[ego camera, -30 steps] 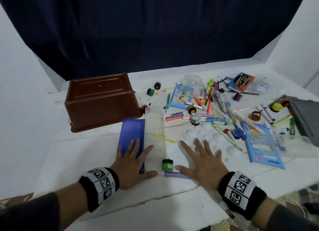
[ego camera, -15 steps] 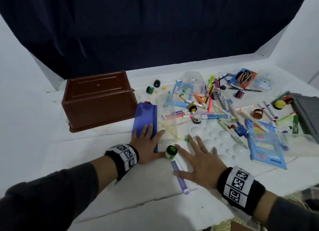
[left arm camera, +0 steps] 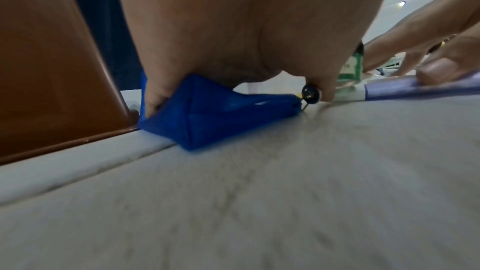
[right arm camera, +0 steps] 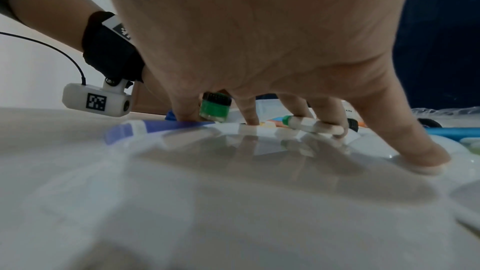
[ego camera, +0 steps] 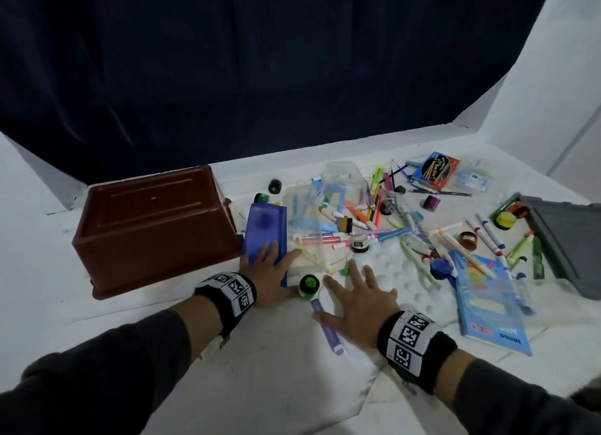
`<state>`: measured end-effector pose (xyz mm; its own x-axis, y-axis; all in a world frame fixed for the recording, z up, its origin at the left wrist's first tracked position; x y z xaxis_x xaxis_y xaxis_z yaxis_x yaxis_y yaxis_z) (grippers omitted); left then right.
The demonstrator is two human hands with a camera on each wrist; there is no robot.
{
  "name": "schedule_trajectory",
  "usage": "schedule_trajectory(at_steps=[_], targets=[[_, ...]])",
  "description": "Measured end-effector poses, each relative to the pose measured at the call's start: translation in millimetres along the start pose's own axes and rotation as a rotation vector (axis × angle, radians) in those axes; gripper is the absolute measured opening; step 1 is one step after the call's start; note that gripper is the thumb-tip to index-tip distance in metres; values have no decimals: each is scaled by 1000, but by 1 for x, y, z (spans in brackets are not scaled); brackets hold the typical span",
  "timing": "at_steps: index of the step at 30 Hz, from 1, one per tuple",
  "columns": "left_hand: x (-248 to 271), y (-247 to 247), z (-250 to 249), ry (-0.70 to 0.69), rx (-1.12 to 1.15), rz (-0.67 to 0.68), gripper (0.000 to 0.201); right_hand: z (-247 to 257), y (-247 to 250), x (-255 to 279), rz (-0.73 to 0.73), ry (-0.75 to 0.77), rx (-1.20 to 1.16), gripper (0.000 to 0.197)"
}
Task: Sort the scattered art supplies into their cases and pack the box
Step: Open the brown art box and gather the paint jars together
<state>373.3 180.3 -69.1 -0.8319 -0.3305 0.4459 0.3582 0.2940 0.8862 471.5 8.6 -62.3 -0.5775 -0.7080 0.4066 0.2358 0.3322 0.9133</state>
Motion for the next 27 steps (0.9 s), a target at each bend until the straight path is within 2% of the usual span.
schedule_trajectory(at_steps=[4, 8, 12, 15, 19, 22, 25, 27], targets=[[-6, 12, 3, 18, 94, -47, 89, -1, 9, -9, -8, -26, -30, 85], [-10, 13, -5, 72, 198, -107, 96, -9, 24, -9, -103, -30, -132, 96], [-10, 14, -20, 83, 246, -151, 92, -11, 33, -10, -191, 2, -114, 73], [-3, 20, -21, 30, 308, -233, 83, -4, 39, -11, -266, 50, -76, 61], [41, 33, -10, -62, 518, -497, 67, 8, 71, -8, -495, 201, -188, 44], [93, 44, 14, -84, 696, -781, 35, 27, 97, 0, -623, 353, -367, 26], [148, 51, 56, 16, 720, -1019, 28, 61, 119, 2, -657, 451, -525, 11], [180, 55, 89, 110, 670, -1135, 24, 89, 128, -4, -625, 499, -618, 12]])
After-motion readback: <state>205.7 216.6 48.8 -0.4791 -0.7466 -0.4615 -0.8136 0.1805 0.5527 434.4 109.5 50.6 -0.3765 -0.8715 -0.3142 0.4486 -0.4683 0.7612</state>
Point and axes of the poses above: each hand's wrist, its own x-axis away from the middle knuckle, its own y-axis out of the back of the hand, z = x × y, the point moved 6 cm from there along -x, towards the middle knuckle, and after that the axes turned 8 degrees about -y, right-handed, at the moved point
